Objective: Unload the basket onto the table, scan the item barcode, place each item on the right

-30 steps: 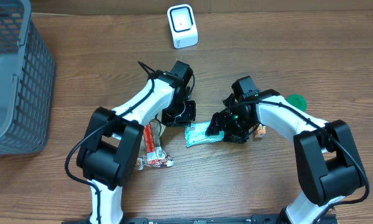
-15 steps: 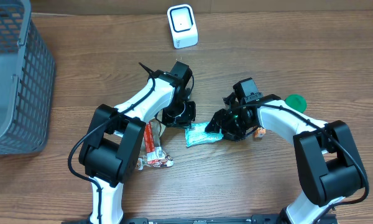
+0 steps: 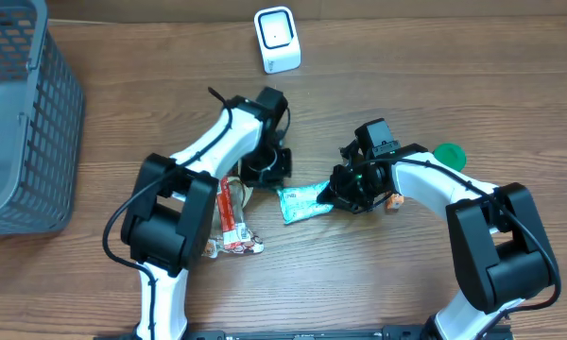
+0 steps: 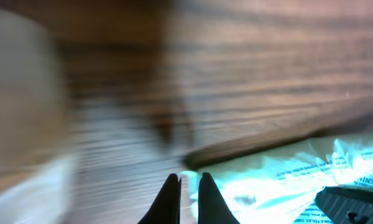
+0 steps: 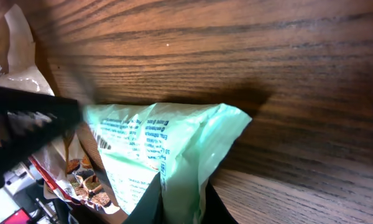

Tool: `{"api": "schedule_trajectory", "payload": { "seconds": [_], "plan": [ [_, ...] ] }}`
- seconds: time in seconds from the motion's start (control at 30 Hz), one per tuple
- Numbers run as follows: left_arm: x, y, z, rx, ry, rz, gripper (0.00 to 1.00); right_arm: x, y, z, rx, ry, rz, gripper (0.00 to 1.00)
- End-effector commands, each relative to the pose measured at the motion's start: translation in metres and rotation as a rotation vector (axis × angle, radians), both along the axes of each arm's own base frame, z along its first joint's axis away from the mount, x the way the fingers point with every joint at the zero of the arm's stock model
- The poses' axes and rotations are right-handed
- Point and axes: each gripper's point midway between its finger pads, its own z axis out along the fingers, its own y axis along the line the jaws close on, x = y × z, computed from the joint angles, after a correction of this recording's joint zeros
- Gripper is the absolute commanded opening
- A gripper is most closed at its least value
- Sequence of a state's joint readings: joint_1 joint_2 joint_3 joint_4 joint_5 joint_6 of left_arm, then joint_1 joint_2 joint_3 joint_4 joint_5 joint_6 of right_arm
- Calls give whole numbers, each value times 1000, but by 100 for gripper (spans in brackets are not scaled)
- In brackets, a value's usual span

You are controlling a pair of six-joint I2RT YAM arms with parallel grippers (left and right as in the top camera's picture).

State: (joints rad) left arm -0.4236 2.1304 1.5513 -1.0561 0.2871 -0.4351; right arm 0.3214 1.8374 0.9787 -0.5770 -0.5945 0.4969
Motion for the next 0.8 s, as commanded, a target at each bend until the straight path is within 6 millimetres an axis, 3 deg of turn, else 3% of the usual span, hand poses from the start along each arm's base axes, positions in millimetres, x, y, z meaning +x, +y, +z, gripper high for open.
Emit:
{"api": "schedule_trajectory", "payload": {
  "seconds": [0.0, 0.3, 0.47, 0.57, 0.6, 0.63, 0.73, 0.77],
  "plan": [
    [42, 33, 29, 112, -136, 25, 4, -1, -1, 0, -8, -9, 6, 9],
    [81, 78, 124, 233, -361, 87, 4, 6, -2, 1, -19, -95, 88, 4],
    [92, 123, 164, 305, -479, 184, 5, 24, 3, 15, -12, -224, 186, 4],
    [94, 149, 172, 329, -488, 239, 7, 34, 6, 24, -7, -288, 235, 4],
    [94, 156, 171, 333, -484, 255, 11, 37, 7, 27, -6, -310, 252, 4],
    [95, 163, 171, 337, -479, 273, 23, 40, 8, 30, -4, -334, 270, 4],
    [96, 186, 168, 352, -463, 324, 29, 51, 8, 39, -26, -367, 271, 4],
    [97, 194, 168, 356, -461, 342, 36, 54, 8, 42, -33, -379, 278, 4]
  ]
}}
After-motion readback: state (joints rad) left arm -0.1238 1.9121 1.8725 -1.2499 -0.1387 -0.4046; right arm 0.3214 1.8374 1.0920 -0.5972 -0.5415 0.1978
